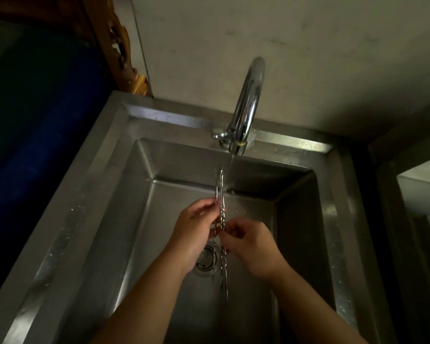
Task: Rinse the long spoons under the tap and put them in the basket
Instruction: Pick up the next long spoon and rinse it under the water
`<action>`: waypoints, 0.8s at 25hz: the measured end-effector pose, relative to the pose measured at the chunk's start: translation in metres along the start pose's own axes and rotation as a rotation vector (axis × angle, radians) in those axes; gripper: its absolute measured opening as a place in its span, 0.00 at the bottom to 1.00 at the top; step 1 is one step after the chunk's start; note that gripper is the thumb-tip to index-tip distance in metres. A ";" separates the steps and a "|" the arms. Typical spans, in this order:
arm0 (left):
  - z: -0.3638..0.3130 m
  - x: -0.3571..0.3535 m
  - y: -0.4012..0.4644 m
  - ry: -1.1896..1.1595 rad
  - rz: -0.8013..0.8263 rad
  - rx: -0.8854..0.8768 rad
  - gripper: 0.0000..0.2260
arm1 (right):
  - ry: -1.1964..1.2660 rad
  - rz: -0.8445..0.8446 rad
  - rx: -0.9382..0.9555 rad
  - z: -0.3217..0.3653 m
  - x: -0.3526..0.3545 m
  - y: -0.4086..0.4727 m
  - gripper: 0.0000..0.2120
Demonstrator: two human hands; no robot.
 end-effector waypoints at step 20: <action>-0.015 -0.043 -0.007 -0.023 0.147 -0.066 0.12 | 0.241 -0.203 0.018 0.059 0.067 0.025 0.06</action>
Point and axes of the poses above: each hand's wrist, its own y-axis towards the middle knuckle, its own x-axis out of the back of the hand, z = x × y, the point moved 9 cm from there along y, towards the middle knuckle, and after that the axes turned 12 degrees about -y, right-handed, at the moved point
